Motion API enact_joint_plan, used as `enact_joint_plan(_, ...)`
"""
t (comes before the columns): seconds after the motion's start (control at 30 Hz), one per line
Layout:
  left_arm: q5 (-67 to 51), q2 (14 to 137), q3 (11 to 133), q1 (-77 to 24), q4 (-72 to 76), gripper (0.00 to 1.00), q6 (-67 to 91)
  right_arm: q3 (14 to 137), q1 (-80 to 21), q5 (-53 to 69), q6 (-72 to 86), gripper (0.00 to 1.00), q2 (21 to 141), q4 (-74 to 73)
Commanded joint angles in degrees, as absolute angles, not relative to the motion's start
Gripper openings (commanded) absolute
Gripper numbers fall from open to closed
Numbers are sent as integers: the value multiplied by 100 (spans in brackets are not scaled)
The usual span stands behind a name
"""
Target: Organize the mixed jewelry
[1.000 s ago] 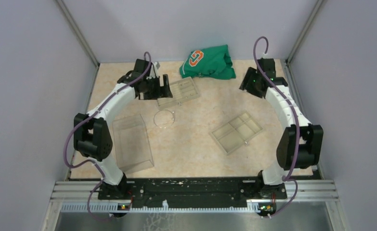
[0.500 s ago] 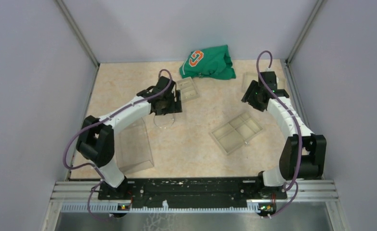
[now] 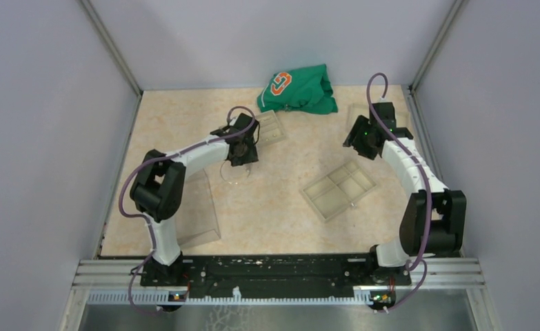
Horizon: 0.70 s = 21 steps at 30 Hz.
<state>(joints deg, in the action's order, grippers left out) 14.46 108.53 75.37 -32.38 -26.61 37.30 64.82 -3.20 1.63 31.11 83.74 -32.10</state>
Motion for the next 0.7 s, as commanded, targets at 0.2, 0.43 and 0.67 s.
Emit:
enact_joint_plan(0.2,1851,11342,8064,-3229,-2546,47,3878,6717,-282,333,3021,57,8504,-2912)
enact_joint_plan(0.43,1884,11502,8217,-3228,-2663,37,3879,6708,-282,330,2995,57,8551,-2914)
enact_joint_plan(0.67,1731,11568,8227,-3234,-2726,31,3838,6724,-283,344,2989,57,8577,-2892)
